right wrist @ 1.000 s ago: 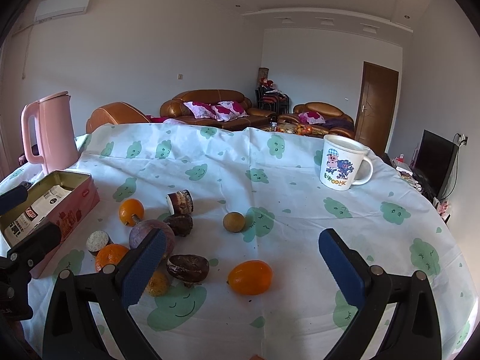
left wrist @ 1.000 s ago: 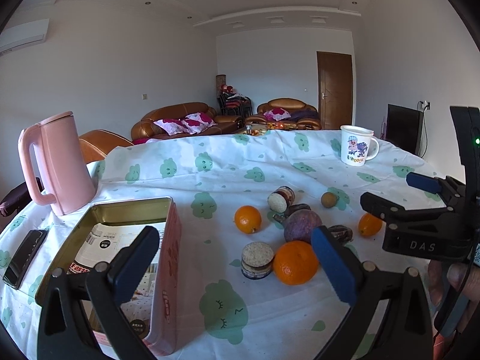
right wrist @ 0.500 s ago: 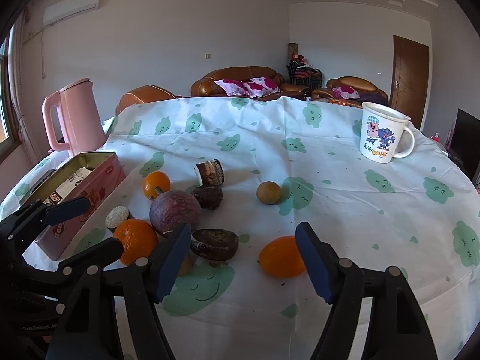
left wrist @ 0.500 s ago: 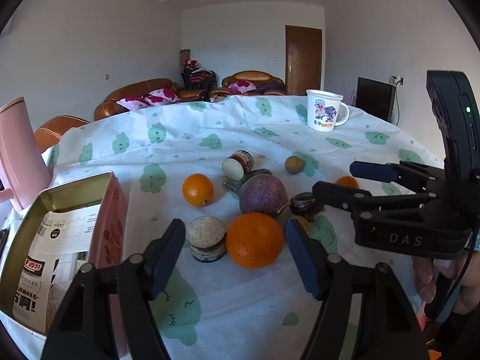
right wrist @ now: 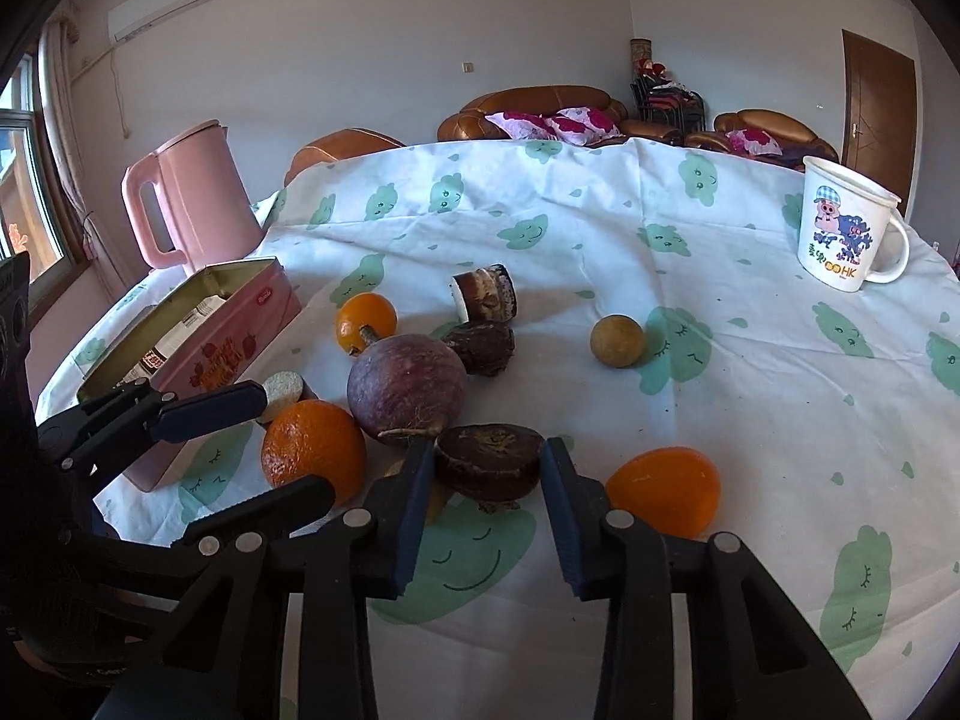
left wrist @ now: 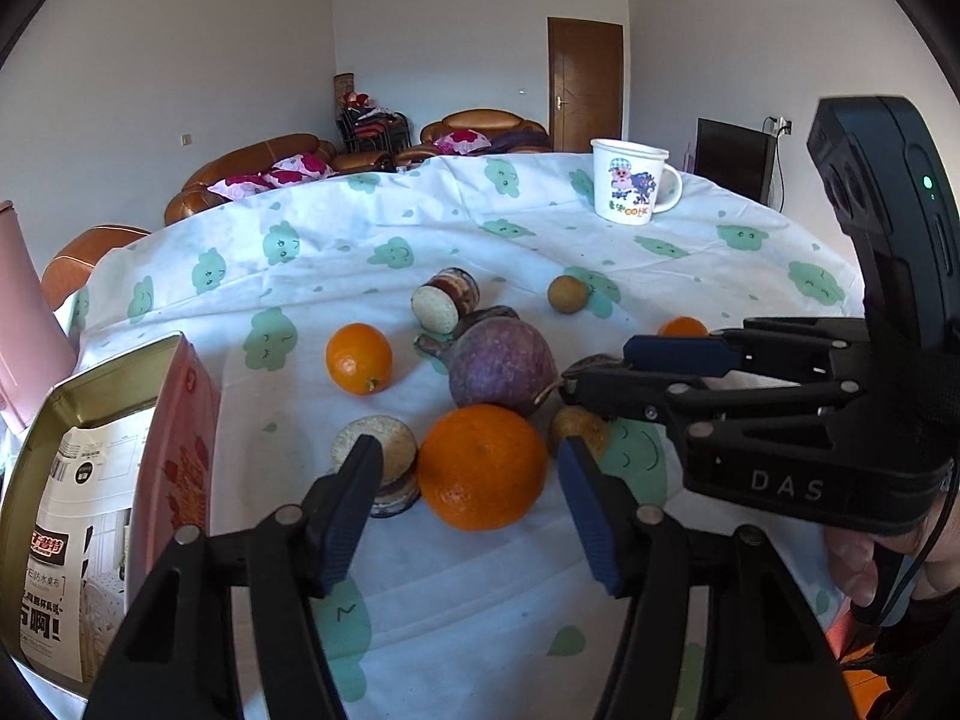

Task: Organize fruits
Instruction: 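Grasp the large mandarin with the left tool while the right tool grasps a dark brown fruit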

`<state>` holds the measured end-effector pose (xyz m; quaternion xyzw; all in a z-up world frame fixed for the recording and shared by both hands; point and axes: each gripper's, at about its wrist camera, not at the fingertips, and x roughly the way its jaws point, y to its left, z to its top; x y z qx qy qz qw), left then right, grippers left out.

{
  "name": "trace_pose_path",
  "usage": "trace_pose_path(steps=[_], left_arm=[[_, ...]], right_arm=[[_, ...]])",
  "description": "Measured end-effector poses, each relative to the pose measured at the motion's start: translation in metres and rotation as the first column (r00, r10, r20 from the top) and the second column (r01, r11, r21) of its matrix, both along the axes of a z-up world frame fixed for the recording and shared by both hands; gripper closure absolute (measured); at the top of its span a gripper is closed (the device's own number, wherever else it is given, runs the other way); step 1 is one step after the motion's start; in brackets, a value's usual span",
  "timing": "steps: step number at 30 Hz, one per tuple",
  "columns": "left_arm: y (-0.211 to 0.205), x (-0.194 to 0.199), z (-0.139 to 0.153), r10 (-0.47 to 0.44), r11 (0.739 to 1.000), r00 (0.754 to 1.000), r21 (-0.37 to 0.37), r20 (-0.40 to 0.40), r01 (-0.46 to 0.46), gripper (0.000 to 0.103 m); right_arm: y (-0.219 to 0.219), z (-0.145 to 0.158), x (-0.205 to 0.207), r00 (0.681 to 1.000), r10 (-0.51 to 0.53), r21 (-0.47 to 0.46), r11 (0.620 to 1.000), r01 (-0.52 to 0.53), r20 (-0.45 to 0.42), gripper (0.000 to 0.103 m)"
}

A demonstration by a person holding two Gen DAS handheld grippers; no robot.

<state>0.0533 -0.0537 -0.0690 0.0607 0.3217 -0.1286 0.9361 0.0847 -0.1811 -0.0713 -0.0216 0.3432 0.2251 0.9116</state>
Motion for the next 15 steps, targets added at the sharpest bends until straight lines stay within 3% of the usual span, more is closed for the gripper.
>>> trace_pose_path(steps=[7,10,15], left_arm=[[0.0,-0.0044,0.0005,-0.027,1.0,1.0,-0.016,0.016,0.027,0.062],[-0.001,-0.0039,0.0002,-0.026,1.0,1.0,-0.009,0.017,0.027,0.062],[-0.0015,-0.0028,0.0005,-0.029,1.0,1.0,-0.006,0.01,0.029,0.057]], right_arm=[[-0.0048,0.005,-0.0064,0.998,-0.029,-0.001,1.0,0.029,0.052,0.07],[-0.0065,0.0067,-0.0086,0.997,-0.038,0.004,0.999,0.038,0.071,0.075],[-0.0068,0.0061,-0.0078,0.997,-0.038,0.004,0.999,0.038,0.069,0.075]])
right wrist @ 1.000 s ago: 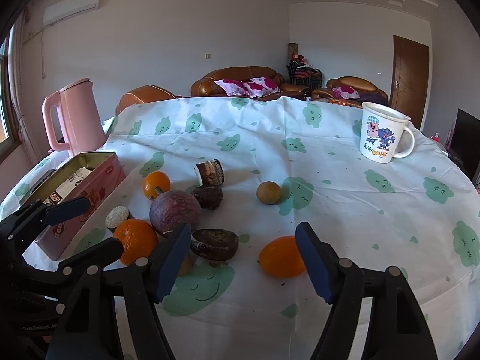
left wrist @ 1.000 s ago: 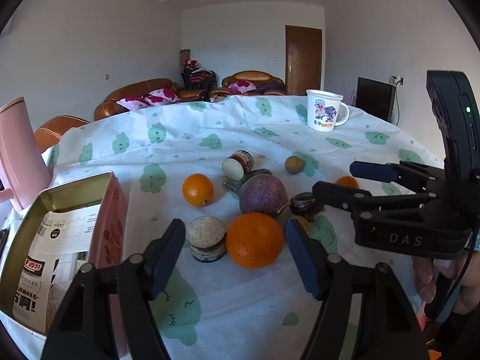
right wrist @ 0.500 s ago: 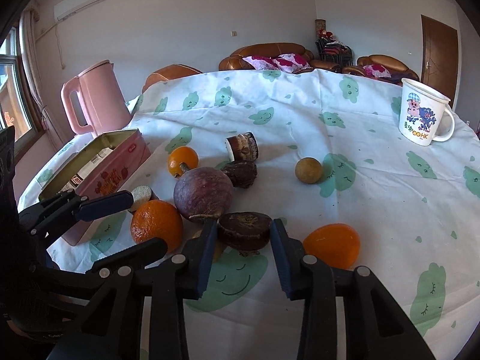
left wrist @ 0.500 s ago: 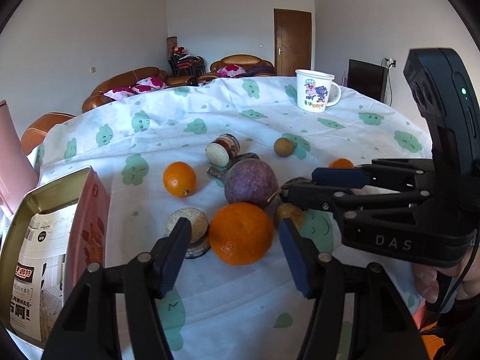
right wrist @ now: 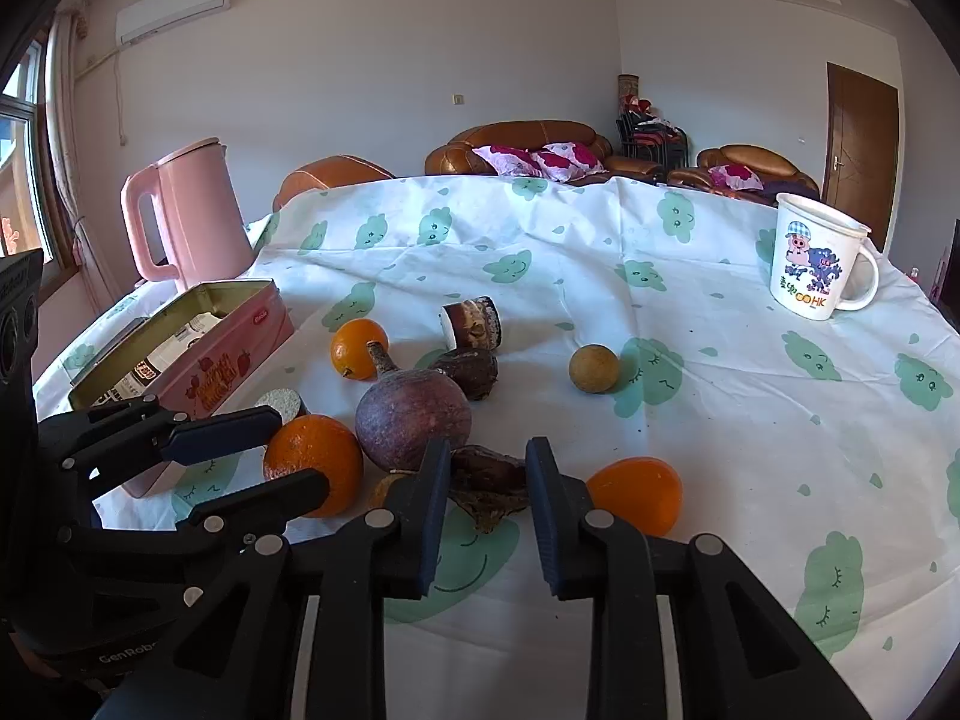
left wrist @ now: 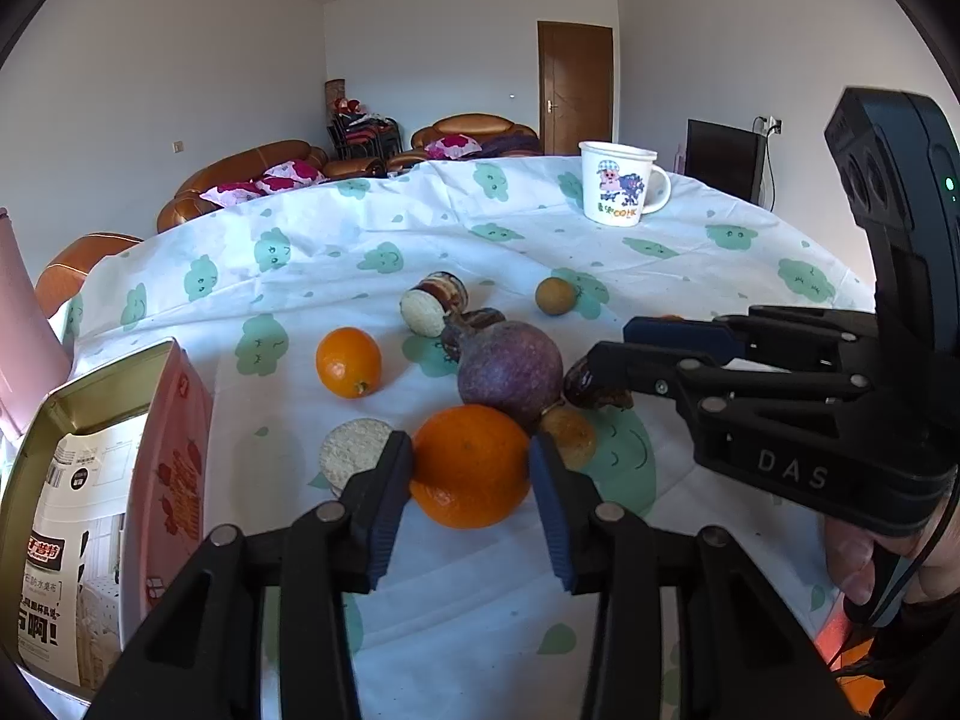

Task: Organize fruits
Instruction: 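Grasp the large mandarin with the left tool while the right tool grasps a dark brown fruit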

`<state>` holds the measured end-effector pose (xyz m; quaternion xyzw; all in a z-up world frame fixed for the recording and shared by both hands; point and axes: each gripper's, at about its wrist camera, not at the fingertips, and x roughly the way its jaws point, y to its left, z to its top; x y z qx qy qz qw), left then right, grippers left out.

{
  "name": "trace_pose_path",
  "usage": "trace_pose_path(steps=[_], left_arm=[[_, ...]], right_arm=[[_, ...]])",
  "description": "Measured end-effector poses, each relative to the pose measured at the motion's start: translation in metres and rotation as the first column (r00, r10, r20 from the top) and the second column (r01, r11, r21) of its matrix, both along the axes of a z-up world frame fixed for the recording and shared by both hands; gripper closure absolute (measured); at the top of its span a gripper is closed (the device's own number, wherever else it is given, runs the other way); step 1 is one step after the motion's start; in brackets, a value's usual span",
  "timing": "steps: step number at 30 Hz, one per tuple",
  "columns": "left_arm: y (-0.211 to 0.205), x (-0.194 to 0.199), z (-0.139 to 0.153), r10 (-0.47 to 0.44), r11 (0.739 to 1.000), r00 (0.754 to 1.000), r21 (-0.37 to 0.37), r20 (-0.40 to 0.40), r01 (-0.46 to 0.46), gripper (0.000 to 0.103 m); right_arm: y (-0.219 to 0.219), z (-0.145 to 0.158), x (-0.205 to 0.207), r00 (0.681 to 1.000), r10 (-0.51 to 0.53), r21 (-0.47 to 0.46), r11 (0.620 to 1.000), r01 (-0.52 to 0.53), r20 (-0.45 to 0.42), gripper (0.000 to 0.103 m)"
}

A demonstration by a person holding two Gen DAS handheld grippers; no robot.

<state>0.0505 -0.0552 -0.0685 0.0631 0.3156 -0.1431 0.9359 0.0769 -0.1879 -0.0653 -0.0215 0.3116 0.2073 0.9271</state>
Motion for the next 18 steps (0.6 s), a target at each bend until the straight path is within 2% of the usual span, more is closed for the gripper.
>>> trace_pose_path(steps=[4,5,6,8,12,13,14,15,16,18], left_arm=[[-0.004,0.001,0.0,-0.026,1.0,1.0,-0.001,-0.011,0.026,0.046],[-0.006,0.003,0.0,-0.033,0.999,0.999,-0.003,-0.018,0.033,0.039],[-0.008,0.004,0.0,-0.04,0.999,0.999,-0.009,-0.024,0.04,0.033],[-0.013,0.005,0.0,-0.049,0.999,0.998,0.005,-0.033,0.049,0.029],[-0.013,0.012,-0.002,-0.043,0.999,0.997,0.01,-0.071,0.044,0.03],[-0.01,0.013,-0.002,-0.036,0.999,0.997,0.0,-0.072,0.037,0.033],[-0.009,0.012,-0.001,-0.029,0.999,0.997,0.013,-0.067,0.03,0.045],[-0.008,0.011,-0.001,-0.021,0.999,0.998,0.041,-0.062,0.024,0.055],[-0.006,0.012,-0.001,-0.017,0.999,0.998,0.045,-0.067,0.02,0.056],[0.002,0.016,-0.002,-0.009,1.0,0.996,0.008,-0.092,0.01,0.054]], right_arm=[[0.0,-0.001,0.002,1.0,-0.001,0.001,1.0,0.001,-0.014,0.073],[-0.001,-0.002,0.004,1.0,-0.014,0.0,1.0,0.014,-0.027,0.061],[-0.002,-0.003,0.007,0.999,-0.018,0.003,1.0,0.019,-0.046,0.056],[-0.003,-0.005,0.012,0.997,-0.011,0.018,1.0,0.012,-0.075,0.053],[-0.002,-0.009,0.016,0.994,-0.002,0.016,1.0,0.004,-0.107,0.054],[-0.003,-0.009,0.016,0.994,-0.008,0.018,1.0,0.01,-0.105,0.058],[-0.004,-0.01,0.015,0.994,-0.013,0.018,1.0,0.015,-0.109,0.072],[-0.005,-0.01,0.015,0.993,-0.008,0.025,1.0,0.011,-0.114,0.073],[-0.005,-0.01,0.015,0.994,-0.005,0.027,1.0,0.008,-0.113,0.073],[-0.002,-0.01,0.013,0.994,-0.007,0.004,1.0,0.007,-0.108,0.073]])
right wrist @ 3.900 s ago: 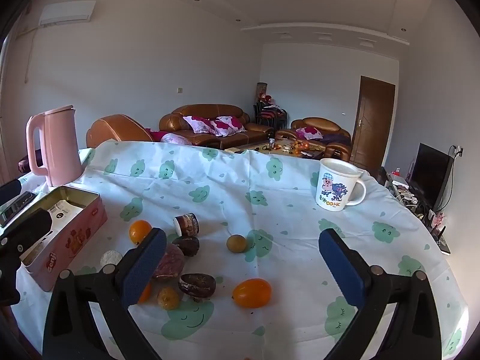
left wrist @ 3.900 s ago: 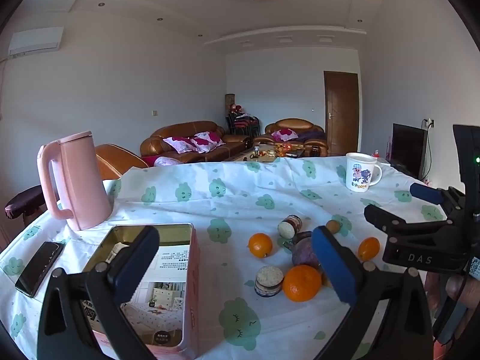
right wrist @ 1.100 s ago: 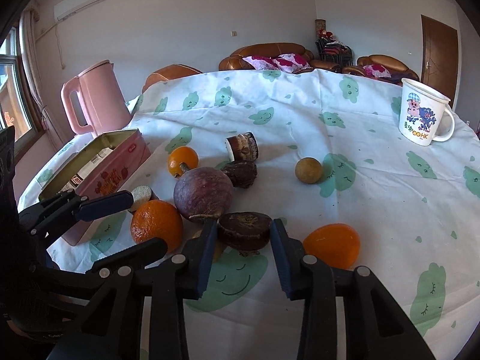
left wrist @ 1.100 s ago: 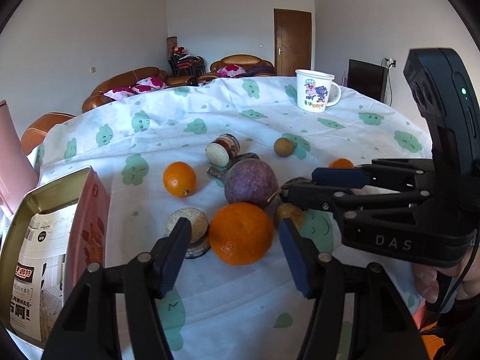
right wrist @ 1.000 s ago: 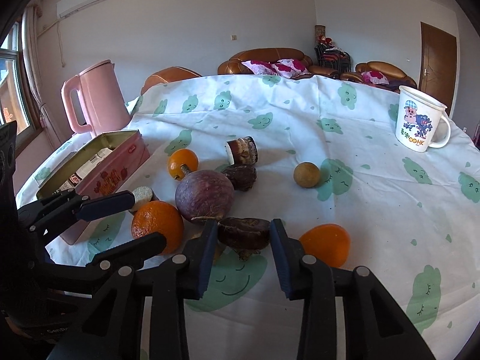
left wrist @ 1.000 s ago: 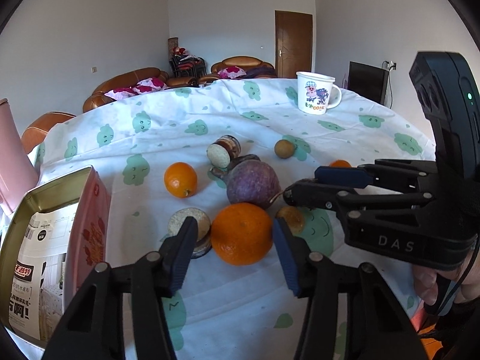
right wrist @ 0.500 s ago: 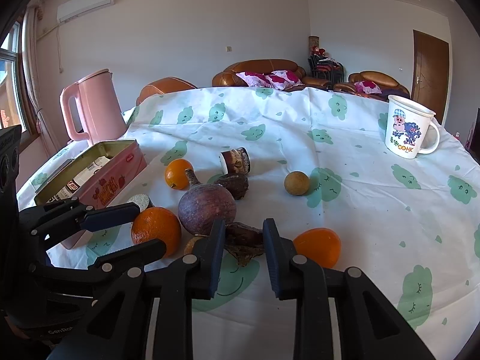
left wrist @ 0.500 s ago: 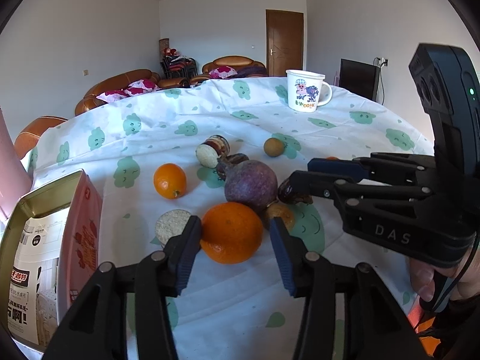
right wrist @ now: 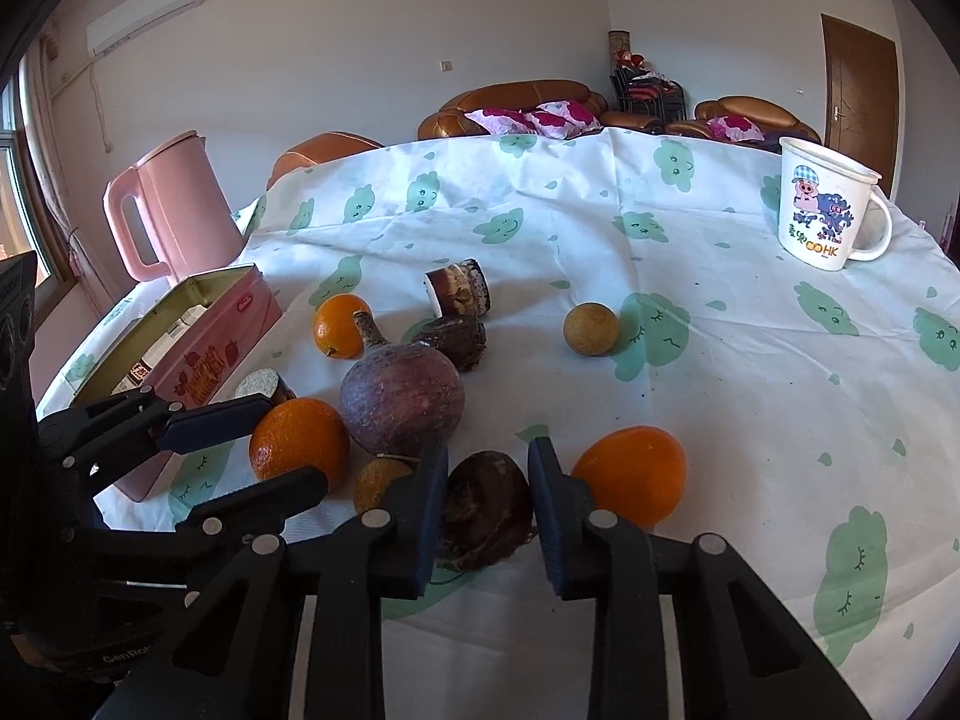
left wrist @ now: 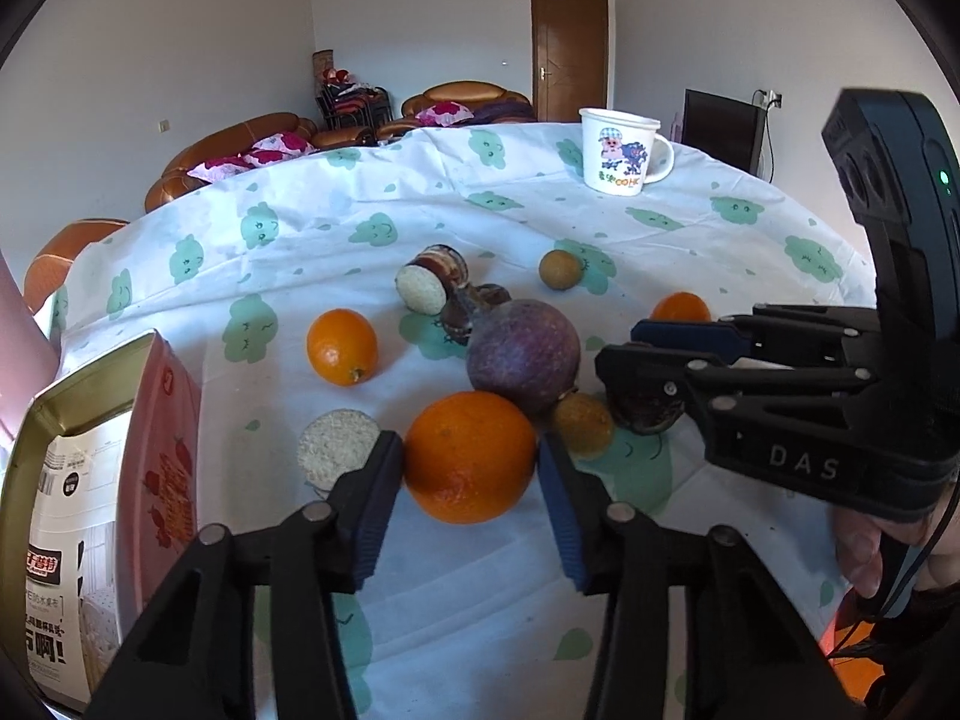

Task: Organize fruits
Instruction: 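Grasp the large mandarin with the left tool while the right tool grasps a dark brown fruit, then carry the mandarin into the pink tin and open the left tool while the right tool drops its fruit there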

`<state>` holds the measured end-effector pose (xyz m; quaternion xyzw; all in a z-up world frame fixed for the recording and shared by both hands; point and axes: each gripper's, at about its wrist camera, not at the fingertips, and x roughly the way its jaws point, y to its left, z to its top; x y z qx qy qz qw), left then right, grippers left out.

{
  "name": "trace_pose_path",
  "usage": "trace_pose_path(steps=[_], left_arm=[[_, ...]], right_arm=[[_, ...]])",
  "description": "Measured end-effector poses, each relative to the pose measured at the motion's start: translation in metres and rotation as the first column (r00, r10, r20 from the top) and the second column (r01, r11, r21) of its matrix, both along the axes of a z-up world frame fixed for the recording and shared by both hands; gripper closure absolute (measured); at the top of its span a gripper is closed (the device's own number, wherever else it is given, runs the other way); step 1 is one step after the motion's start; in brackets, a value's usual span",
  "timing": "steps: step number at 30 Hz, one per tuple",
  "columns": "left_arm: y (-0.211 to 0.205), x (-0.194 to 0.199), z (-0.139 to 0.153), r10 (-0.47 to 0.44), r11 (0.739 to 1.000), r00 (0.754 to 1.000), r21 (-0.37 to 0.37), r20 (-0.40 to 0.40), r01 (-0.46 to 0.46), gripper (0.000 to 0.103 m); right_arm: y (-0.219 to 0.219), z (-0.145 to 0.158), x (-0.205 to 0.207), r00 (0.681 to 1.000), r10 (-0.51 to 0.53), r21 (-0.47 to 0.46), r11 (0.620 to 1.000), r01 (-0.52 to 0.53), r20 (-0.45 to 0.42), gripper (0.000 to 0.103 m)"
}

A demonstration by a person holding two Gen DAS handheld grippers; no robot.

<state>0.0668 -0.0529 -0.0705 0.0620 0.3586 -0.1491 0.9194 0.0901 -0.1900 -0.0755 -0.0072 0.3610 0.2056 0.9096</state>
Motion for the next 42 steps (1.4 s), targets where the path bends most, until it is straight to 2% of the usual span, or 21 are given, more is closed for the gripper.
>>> trace_pose_path(steps=[3,5,10,13,16,22,24,27,30,34,42], left_arm=[[0.001,0.007,-0.004,-0.016,1.0,0.999,-0.02,-0.052,0.015,0.051],[-0.001,0.011,-0.007,-0.022,1.0,0.997,-0.023,-0.076,0.021,0.051],[-0.007,0.011,-0.007,-0.039,0.999,0.997,-0.016,-0.073,0.038,0.053],[-0.004,0.011,-0.006,-0.04,0.999,0.997,-0.039,-0.069,0.037,0.054],[-0.001,0.007,-0.003,-0.043,0.997,0.998,-0.063,-0.048,0.04,0.054],[0.006,-0.004,0.006,-0.034,0.993,0.999,-0.11,0.031,0.037,0.055],[0.008,-0.008,0.009,-0.03,0.992,0.998,-0.117,0.06,0.037,0.054],[0.012,-0.009,0.009,-0.022,0.991,0.998,-0.133,0.067,0.031,0.054],[0.017,-0.011,0.01,-0.007,0.989,0.997,-0.147,0.078,0.019,0.054],[0.025,-0.015,0.015,0.008,0.988,0.994,-0.152,0.106,0.008,0.054],[0.057,-0.03,0.039,0.079,0.986,0.98,-0.156,0.182,-0.05,0.055]], right_arm=[[0.006,0.0,-0.002,1.0,-0.002,-0.046,0.999,0.002,0.009,0.073],[0.004,-0.001,-0.002,1.0,0.001,-0.042,0.999,-0.002,-0.006,0.072],[-0.003,-0.002,-0.003,1.0,0.011,-0.02,1.0,-0.012,-0.027,0.072],[-0.001,-0.004,-0.001,0.998,0.03,-0.013,0.999,-0.031,-0.048,0.072],[-0.002,-0.004,-0.002,0.998,0.042,-0.002,0.999,-0.042,-0.044,0.073],[-0.003,0.004,-0.015,0.998,0.037,-0.002,0.999,-0.037,0.052,0.081],[-0.004,0.005,-0.016,0.998,0.029,-0.002,1.0,-0.029,0.06,0.081],[0.0,0.004,-0.014,0.998,0.041,-0.029,0.999,-0.04,0.045,0.081],[0.003,0.006,-0.019,0.996,0.029,-0.057,0.998,-0.024,0.08,0.082],[-0.005,0.012,-0.022,0.994,0.03,0.007,1.0,-0.031,0.104,0.082],[0.022,0.041,-0.028,0.982,0.093,0.026,0.995,-0.099,0.166,0.082]])
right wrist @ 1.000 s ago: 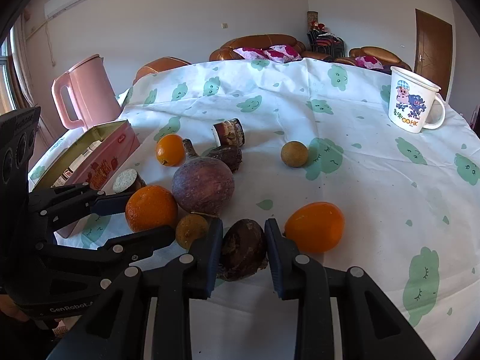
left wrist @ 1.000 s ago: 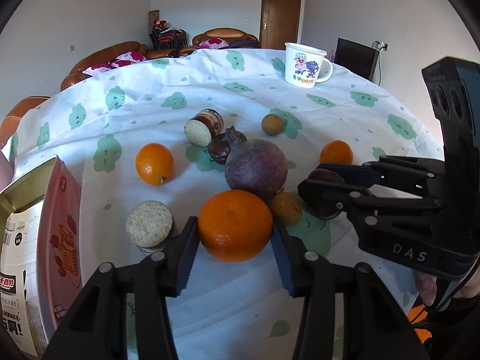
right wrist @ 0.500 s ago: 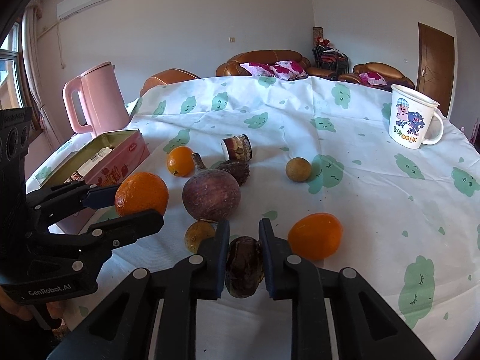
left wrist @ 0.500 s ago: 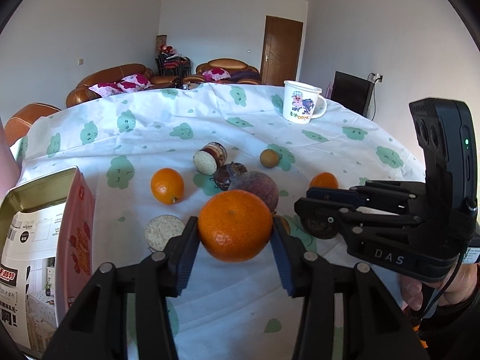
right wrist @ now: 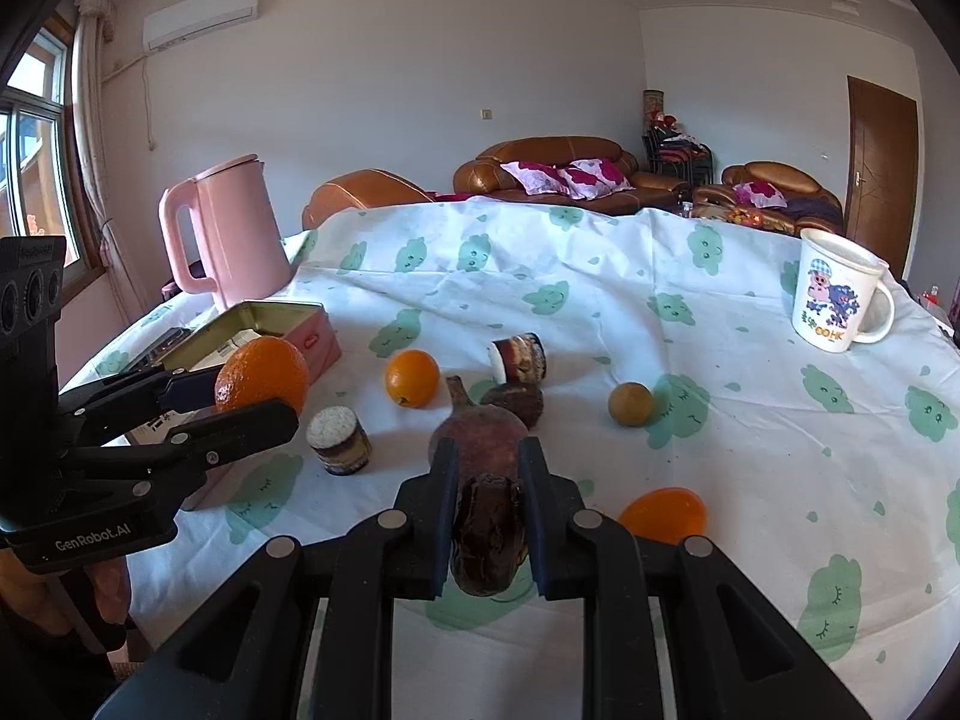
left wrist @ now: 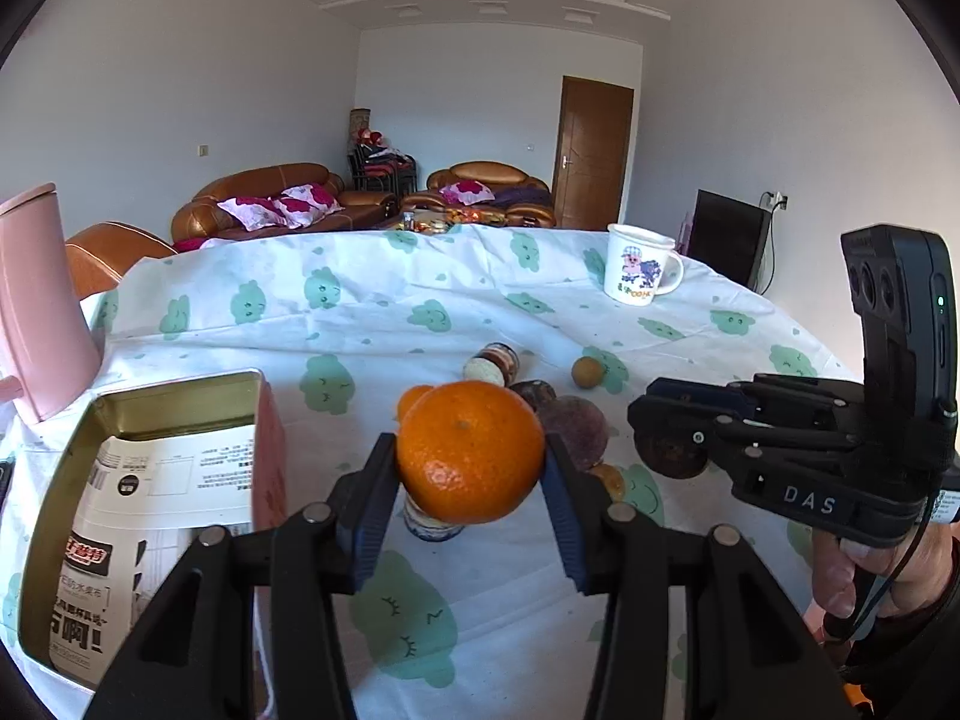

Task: Organize fruits
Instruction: 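Carry the mandarin into the pink tin and open the left tool while the right tool drops its fruit there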

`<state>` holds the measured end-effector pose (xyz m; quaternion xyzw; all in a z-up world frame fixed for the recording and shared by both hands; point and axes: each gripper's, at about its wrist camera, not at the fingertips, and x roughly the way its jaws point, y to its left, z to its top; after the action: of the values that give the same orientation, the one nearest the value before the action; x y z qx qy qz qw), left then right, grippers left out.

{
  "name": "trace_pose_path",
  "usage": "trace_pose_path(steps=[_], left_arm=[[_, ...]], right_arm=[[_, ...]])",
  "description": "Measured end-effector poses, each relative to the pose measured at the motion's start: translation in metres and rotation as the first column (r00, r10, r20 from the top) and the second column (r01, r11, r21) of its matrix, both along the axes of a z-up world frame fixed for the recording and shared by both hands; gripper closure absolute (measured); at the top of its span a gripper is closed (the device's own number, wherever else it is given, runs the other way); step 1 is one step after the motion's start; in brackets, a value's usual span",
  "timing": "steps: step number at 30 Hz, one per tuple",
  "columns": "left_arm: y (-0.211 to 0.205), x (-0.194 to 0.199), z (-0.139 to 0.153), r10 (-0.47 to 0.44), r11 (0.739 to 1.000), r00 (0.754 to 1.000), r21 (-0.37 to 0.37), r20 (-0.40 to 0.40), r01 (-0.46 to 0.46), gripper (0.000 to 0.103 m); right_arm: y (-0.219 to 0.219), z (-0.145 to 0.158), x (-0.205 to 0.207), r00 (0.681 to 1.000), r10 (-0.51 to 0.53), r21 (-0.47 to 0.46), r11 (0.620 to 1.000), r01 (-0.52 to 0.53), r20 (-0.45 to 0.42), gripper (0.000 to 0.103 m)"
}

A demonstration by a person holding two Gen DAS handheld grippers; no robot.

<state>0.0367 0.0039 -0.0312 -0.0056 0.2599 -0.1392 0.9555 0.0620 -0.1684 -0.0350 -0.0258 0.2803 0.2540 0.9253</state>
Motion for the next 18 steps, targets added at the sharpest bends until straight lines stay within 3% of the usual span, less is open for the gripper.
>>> trace_pose_path(steps=[10,18], left_arm=[[0.054,-0.012,0.013,0.148,0.988,0.988,0.027,0.048,-0.149,0.055],[0.09,-0.016,0.01,0.237,0.97,0.97,0.031,0.057,-0.239,0.055]], right_arm=[[0.073,0.035,0.0,0.986,0.162,0.032,0.986,-0.163,0.048,0.082],[0.126,0.041,0.0,0.968,0.243,0.017,0.969,-0.245,0.059,0.082]])
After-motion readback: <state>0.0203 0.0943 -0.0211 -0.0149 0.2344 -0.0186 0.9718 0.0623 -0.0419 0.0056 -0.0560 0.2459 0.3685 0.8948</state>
